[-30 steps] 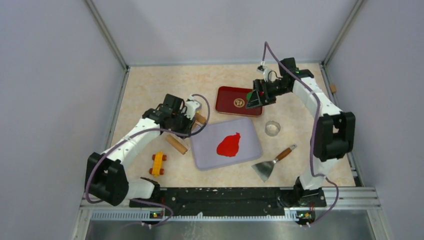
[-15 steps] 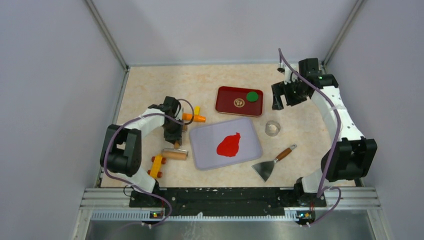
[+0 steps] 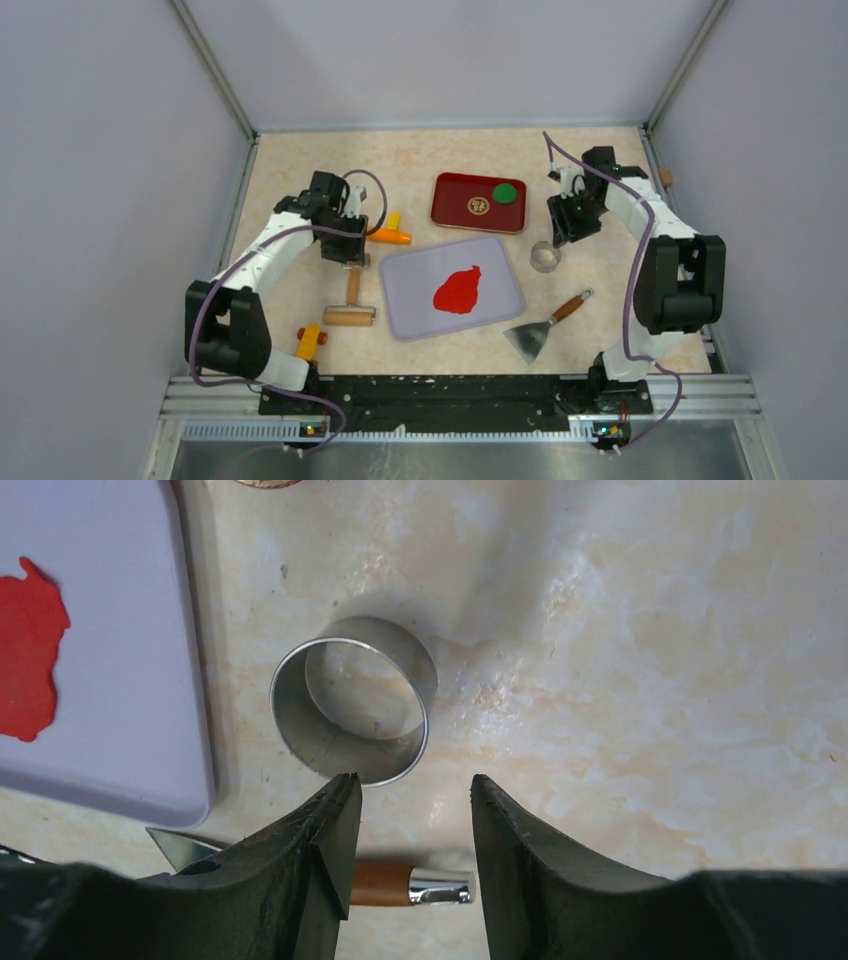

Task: Roll out the dumpling wrappers from the dough

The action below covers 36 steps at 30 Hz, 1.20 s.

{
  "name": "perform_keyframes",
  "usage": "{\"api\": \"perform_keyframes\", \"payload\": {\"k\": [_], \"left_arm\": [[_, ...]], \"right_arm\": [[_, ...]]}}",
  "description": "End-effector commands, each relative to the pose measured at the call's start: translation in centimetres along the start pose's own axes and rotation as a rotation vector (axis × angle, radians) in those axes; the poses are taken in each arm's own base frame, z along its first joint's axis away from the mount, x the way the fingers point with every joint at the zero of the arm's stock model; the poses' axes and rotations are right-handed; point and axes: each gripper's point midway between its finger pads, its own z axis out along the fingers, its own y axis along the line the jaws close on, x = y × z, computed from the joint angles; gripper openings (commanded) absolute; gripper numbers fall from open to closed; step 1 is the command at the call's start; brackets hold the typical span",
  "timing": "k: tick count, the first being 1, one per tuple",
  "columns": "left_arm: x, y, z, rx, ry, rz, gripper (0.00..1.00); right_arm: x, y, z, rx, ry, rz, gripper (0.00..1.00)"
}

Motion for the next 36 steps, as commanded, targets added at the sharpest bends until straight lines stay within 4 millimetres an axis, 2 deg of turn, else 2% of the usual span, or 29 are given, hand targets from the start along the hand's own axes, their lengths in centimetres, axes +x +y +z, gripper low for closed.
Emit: {"api": "perform_keyframes", "payload": {"k": [1,5,8,11,15,16,19,20,22,24,26,30,31,33,36], "left_arm": [[-4.8,-0.6,-2.1,0.017,-0.212,0.076,0.48],[-7.2,-0.8,-2.4,0.019,-0.281,0.067,0.48],[-8.7,-0.9,-3.0,0.012,-0.323,0.069,0.48],[-10.1,-1.1,-4.6,0.012,-0.382,0.108,0.49],[-10.6,-1.7,-6.3,0.026,-0.391,0.204,0.49],[-10.7,-1.8,-6.7,0.03,-0.394,0.227,0.49],[-11.4,-2.7,-8.0,0.067,-0.405,0.314,0.5],[-11.7,-3.1,-8.5,0.076,-0.408,0.339,0.5],[-12.5,-3.9,-9.1,0.088,-0.427,0.386,0.5],[-13.1,-5.3,-9.1,0.119,-0.438,0.405,0.5],[-13.5,-7.5,-8.8,0.184,-0.434,0.397,0.49],[-13.5,-12.9,-8.8,0.34,-0.432,0.36,0.49],[-13.3,-14.3,-8.6,0.388,-0.432,0.346,0.49],[-13.4,-16.8,-8.2,0.46,-0.438,0.305,0.48],[-14.6,-19.8,-8.3,0.56,-0.448,0.214,0.47]], "right_arm": [[-1.9,-0.5,1.6,-0.011,-0.053,0.007,0.46],[-1.4,-0.7,3.2,-0.027,-0.021,0.02,0.43],[-1.0,-1.1,4.5,-0.021,0.007,0.026,0.29],[-0.9,-1.5,5.1,-0.006,0.013,0.036,0.2],[-0.7,-1.6,5.3,0.001,0.021,0.037,0.19],[-0.5,-1.6,5.3,-0.001,0.025,0.035,0.15],[-0.2,-1.6,4.8,0.006,0.028,0.027,0.05],[-0.5,-1.5,4.2,0.011,0.016,0.02,0.01],[-1.5,-1.1,2.1,0.015,-0.027,0.014,0.0],[-2.6,-0.2,-0.3,0.01,-0.081,-0.004,0.0],[-3.7,1.7,-2.6,-0.02,-0.137,-0.051,0.0],[-5.8,4.8,-6.2,-0.079,-0.225,-0.074,0.0],[-6.2,5.5,-6.6,-0.097,-0.232,-0.066,0.0],[-6.9,5.7,-6.2,-0.058,-0.22,0.019,0.0],[-8.5,7.5,-5.6,-0.11,-0.213,0.142,0.0]]}}
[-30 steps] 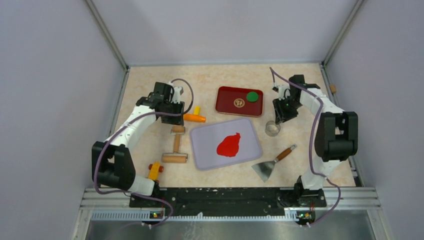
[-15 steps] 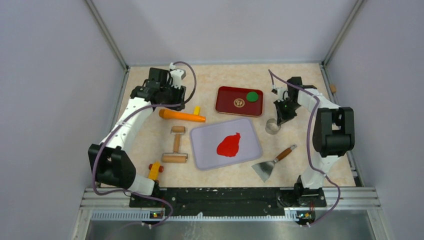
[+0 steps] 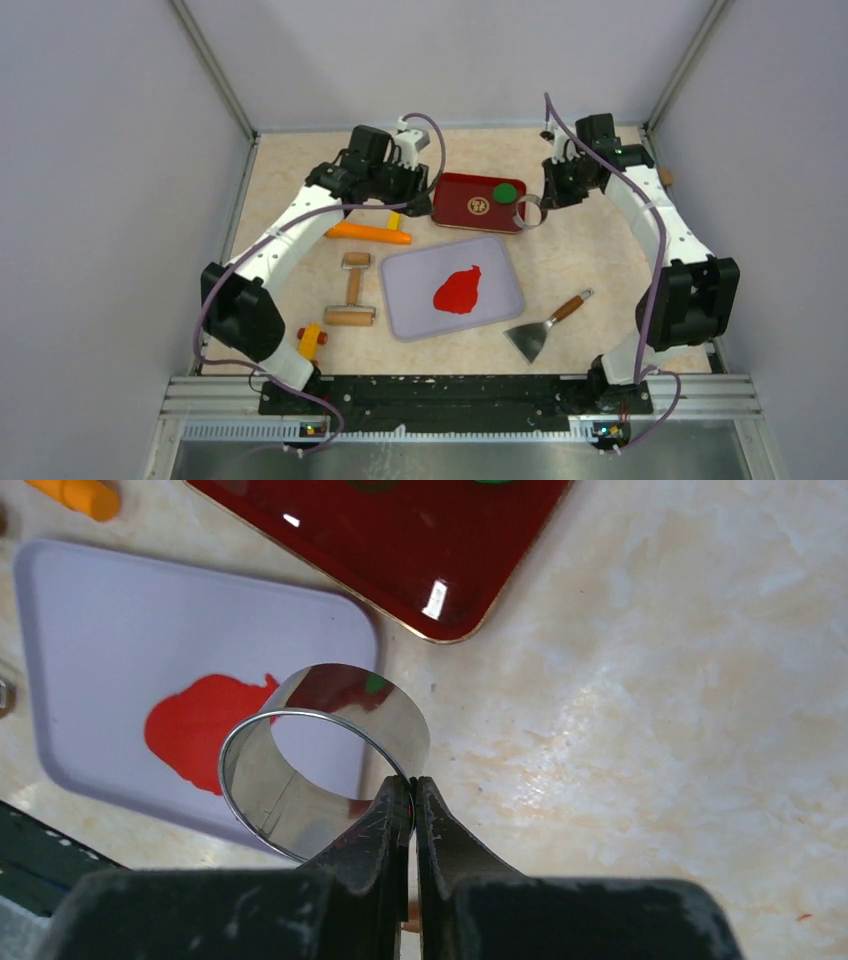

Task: Roll out the dumpling wrappers from the dough

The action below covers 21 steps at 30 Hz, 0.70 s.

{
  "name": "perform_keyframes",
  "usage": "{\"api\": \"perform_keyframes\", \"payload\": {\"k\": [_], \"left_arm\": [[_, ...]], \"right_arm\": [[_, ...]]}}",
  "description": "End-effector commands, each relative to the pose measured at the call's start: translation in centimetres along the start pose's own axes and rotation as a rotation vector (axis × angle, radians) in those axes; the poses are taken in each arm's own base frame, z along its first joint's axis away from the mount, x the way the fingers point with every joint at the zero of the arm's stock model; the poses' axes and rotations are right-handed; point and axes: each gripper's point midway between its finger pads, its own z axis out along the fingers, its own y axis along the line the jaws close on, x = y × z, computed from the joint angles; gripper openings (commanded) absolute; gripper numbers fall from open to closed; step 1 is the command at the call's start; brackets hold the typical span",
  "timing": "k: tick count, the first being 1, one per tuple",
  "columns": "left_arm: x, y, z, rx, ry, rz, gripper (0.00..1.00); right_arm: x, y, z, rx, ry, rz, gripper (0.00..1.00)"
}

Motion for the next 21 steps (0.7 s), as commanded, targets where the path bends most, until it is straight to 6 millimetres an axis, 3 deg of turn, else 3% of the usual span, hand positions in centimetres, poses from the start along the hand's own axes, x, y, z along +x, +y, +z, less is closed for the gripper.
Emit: {"api": "perform_keyframes", "payload": {"k": [1,5,10,16,21], "left_arm": [[-4.1,-4.6,1.7,0.165,-0.116,-0.141,0.47],[-4.4,-7.1,3.6,0.287,-0.106,-0.159,0.47],[-3.2,-6.7,7.3,0.313,-0.033,-0.281,0.47],[-0.8,-6.0,9.1,0.308,0.014,-0.331,0.45],[0.7,-5.7,9.3,0.306,0.04,-0.376,0.44]], "right_arm": [[-1.7,2.9,1.0,-0.037,0.002,0.164,0.0],[-2.7,6.2,2.7,-0.026,0.014,0.066,0.0],[-3.3,8.6,4.4,-0.054,0.017,0.106,0.0],[-3.3,9.2,5.7,-0.081,0.041,0.123,0.0],[-1.2,9.7,7.2,-0.079,0.094,0.159,0.0]]}}
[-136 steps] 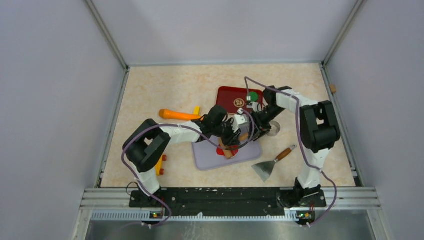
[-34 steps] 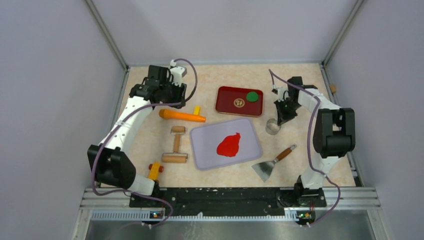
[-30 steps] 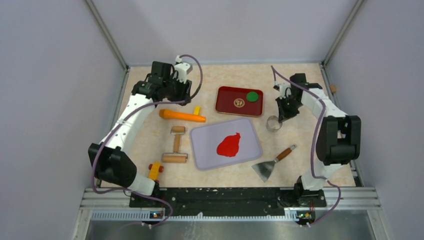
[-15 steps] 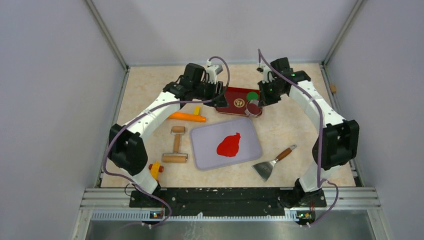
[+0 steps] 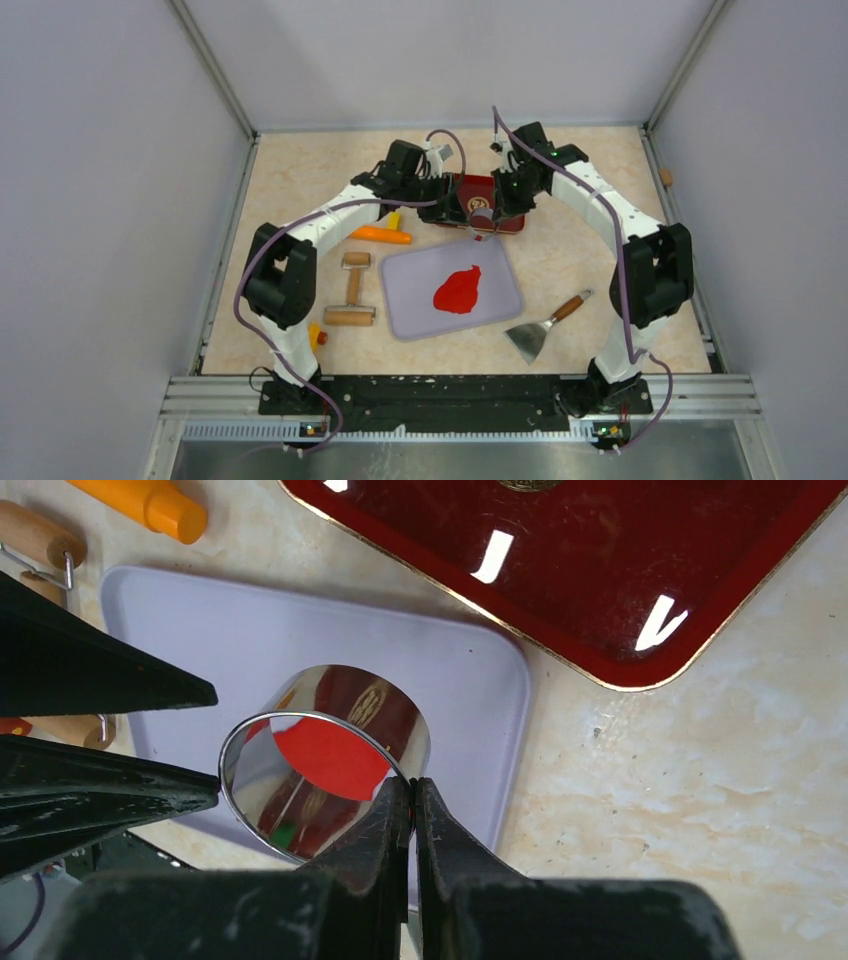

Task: Roll out the dumpling wrappers from the dough

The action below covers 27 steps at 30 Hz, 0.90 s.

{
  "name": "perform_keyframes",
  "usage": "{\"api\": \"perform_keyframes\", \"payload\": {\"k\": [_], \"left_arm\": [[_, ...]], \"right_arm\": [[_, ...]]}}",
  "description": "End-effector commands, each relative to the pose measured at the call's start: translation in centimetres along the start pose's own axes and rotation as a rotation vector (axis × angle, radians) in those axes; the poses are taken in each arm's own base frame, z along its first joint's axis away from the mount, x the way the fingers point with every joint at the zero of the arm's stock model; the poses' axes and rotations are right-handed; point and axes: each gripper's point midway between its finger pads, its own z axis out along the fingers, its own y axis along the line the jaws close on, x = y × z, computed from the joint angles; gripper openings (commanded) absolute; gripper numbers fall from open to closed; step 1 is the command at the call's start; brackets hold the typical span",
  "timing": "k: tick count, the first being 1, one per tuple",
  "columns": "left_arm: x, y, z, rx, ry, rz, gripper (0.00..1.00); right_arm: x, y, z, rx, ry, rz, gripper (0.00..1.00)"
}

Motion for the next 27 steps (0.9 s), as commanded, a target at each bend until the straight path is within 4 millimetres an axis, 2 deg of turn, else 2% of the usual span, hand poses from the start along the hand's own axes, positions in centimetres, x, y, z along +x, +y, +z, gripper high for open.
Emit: {"api": "perform_keyframes", "payload": {"k": [1,3,6,9,12,15,20,27], "left_arm": [[0.1,-1.0,-0.3,0.065,-0.016,-0.013,0.43],[1.1,-1.3,-0.5,0.106,0.012,-0.021,0.43],[3.0,0.3,-1.3,0.079,0.044,-0.1,0.43],[5.0,2.9,-3.2,0.039,0.052,-0.211,0.44],[7.4,4.4,-5.2,0.057,0.064,-0.274,0.46],[8.6,6.4,-7.5,-0.003,0.006,-0.295,0.47],[9.7,8.9,-10.4,-0.121,-0.096,-0.285,0.48],[8.7,10.4,-12.7,-0.174,-0.204,-0.283,0.49]], "right_arm": [[0.0,0.8,1.0,-0.004,-0.008,0.03,0.0],[0.6,1.2,1.1,-0.01,0.003,0.011,0.0],[2.6,2.3,1.5,-0.026,0.056,-0.049,0.0],[5.1,3.5,2.3,-0.045,0.112,-0.126,0.0],[6.6,5.3,2.9,-0.049,0.12,-0.225,0.0],[7.8,6.8,3.2,-0.029,0.12,-0.336,0.0],[8.6,7.7,3.9,-0.013,0.112,-0.427,0.0],[9.1,6.8,5.3,0.02,0.147,-0.445,0.0]]}}
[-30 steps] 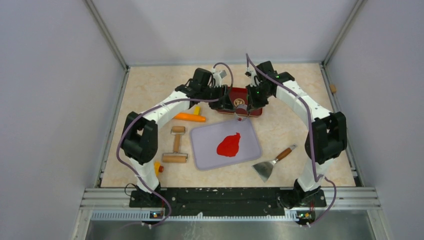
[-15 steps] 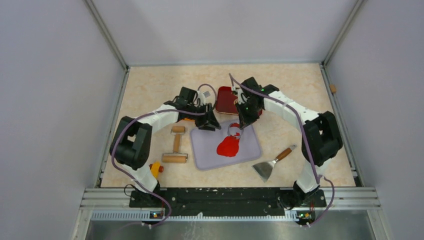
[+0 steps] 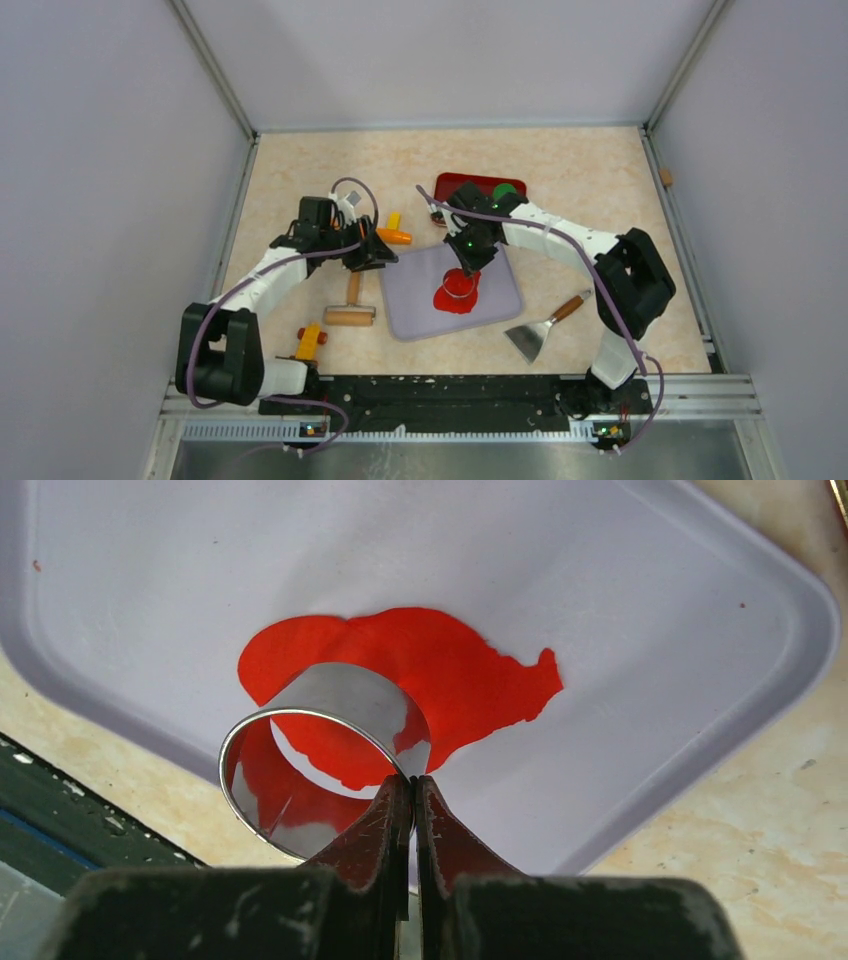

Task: Roll out the dumpling wrappers from the dough

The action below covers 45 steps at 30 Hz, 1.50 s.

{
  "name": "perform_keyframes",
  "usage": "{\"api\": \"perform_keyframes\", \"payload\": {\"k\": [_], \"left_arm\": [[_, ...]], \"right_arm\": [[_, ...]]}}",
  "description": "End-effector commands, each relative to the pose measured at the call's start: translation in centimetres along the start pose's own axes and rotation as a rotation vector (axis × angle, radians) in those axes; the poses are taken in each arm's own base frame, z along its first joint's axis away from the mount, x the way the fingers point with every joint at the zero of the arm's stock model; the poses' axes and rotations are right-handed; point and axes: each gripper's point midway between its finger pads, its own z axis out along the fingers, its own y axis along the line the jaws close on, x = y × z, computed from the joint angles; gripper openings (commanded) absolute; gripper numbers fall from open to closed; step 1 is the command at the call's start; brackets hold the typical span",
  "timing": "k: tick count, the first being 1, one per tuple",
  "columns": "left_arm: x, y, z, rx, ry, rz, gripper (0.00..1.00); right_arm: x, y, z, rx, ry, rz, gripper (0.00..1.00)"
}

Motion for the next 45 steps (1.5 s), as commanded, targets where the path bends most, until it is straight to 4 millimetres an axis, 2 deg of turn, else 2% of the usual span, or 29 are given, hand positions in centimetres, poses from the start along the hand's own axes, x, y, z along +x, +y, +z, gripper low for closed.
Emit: {"api": "perform_keyframes", "payload": {"k": [1,9,20,27,33,40,43,45], "left_arm": [[-1.8,0.6,-0.7,-0.014,-0.09,0.037,0.5],[-3.0,0.8,-1.0,-0.01,-0.137,0.022,0.5],[-3.4,1.0,-1.1,0.004,-0.166,-0.002,0.51],[-3.4,1.2,-1.2,0.005,-0.176,-0.01,0.51],[-3.4,0.9,-1.3,0.024,-0.173,-0.005,0.5],[-2.9,0.6,-1.0,0.04,-0.146,0.007,0.5],[-2.6,0.5,-0.8,0.034,-0.131,0.029,0.5],[-2.3,0.3,-0.7,0.031,-0.119,0.042,0.5]], "right_arm": [[-0.9,-1.0,0.1,0.05,-0.034,-0.027,0.0],[0.2,-0.6,0.7,0.03,0.015,-0.039,0.0],[1.3,-0.9,2.4,0.031,0.078,-0.033,0.0],[1.4,-1.1,2.7,0.041,0.085,-0.033,0.0],[0.7,-1.0,2.1,0.042,0.047,-0.039,0.0],[1.2,-0.9,2.5,0.031,0.064,-0.036,0.0],[1.2,-0.7,2.4,0.024,0.061,-0.036,0.04],[1.1,-0.7,2.1,0.021,0.059,-0.037,0.1]]}}
